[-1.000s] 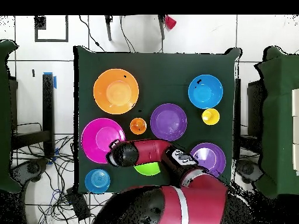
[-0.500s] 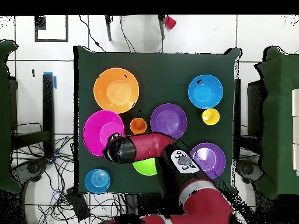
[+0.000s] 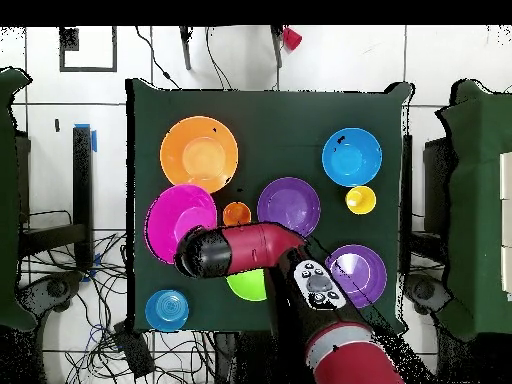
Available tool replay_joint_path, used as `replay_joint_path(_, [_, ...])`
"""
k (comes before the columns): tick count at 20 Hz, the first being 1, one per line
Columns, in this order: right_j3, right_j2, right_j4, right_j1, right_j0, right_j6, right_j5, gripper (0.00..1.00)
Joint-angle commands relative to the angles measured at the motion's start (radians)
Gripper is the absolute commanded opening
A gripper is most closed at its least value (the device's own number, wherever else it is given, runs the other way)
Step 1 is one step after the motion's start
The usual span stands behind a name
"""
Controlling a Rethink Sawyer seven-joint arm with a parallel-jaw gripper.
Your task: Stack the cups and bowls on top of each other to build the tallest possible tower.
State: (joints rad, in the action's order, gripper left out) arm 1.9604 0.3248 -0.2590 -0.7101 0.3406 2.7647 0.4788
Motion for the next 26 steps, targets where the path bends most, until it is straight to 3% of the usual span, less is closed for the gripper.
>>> replay_joint_path(1, [0.013,0.077,0.041,-0.035,-0.014,-0.045,0.08,0.0])
replay_joint_path(6, [0.028,0.11,0.081,-0.063,0.017,-0.074,0.129,0.0])
replay_joint_path(9, [0.041,0.14,0.121,-0.114,0.043,-0.093,0.192,0.0])
replay_joint_path(10, [0.034,0.144,0.143,-0.161,0.047,-0.102,0.254,0.0])
replay_joint_path(15, [-0.009,0.139,0.155,-0.222,0.022,-0.104,0.357,0.0])
replay_joint_path(19, [-0.027,0.132,0.127,-0.182,0.004,-0.102,0.317,0.0])
replay_joint_path(22, [-0.074,0.159,0.11,-0.094,0.041,-0.166,0.302,0.0])
replay_joint_path(26, [-0.123,0.166,0.069,-0.039,0.066,-0.21,0.283,0.0])
